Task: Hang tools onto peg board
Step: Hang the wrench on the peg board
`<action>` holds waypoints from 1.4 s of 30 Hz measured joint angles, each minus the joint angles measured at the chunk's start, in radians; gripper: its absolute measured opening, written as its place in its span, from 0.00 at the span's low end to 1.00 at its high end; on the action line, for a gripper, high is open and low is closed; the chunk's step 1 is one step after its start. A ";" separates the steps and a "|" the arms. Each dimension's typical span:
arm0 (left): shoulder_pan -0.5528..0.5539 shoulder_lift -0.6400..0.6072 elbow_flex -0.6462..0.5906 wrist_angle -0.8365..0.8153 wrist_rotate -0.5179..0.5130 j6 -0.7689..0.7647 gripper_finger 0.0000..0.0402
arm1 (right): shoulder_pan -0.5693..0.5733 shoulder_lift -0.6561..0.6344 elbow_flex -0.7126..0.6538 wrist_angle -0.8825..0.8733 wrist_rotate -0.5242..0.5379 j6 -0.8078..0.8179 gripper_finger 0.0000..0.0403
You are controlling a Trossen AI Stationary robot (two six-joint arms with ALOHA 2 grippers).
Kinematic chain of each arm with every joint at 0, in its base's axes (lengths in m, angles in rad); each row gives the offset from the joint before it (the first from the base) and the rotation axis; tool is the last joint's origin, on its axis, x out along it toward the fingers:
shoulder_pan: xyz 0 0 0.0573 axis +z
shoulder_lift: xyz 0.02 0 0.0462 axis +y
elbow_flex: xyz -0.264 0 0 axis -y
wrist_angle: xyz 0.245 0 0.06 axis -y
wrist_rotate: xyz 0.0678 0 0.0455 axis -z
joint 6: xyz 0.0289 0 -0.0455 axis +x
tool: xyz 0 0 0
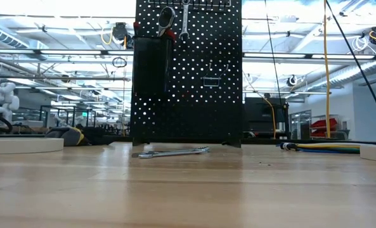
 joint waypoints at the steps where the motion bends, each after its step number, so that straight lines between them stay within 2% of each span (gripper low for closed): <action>1: 0.000 -0.008 0.000 -0.031 -0.004 0.001 0.24 | -0.011 -0.006 0.001 -0.028 -0.002 0.009 0.01; 3: 0.000 -0.037 0.000 -0.091 -0.016 -0.001 0.24 | -0.041 -0.004 0.001 -0.084 -0.014 0.042 0.01; 7: -0.007 -0.085 0.000 -0.201 -0.023 -0.006 0.25 | -0.125 0.014 -0.001 -0.130 -0.122 0.141 0.01; 11: -0.031 -0.129 0.000 -0.236 -0.052 0.037 0.25 | -0.182 0.038 -0.001 -0.142 -0.142 0.154 0.01; 18: -0.121 -0.234 0.000 -0.265 -0.310 0.157 0.25 | -0.266 0.035 -0.001 -0.137 -0.189 0.176 0.01; 27: -0.190 -0.297 0.001 -0.343 -0.464 0.149 0.25 | -0.367 0.033 -0.036 -0.142 -0.257 0.223 0.01; 35: -0.206 -0.296 0.001 -0.389 -0.503 0.096 0.25 | -0.407 0.035 -0.147 0.004 -0.265 0.293 0.01; 42: -0.203 -0.295 0.001 -0.389 -0.514 0.097 0.25 | -0.404 0.035 -0.152 0.034 -0.297 0.287 0.01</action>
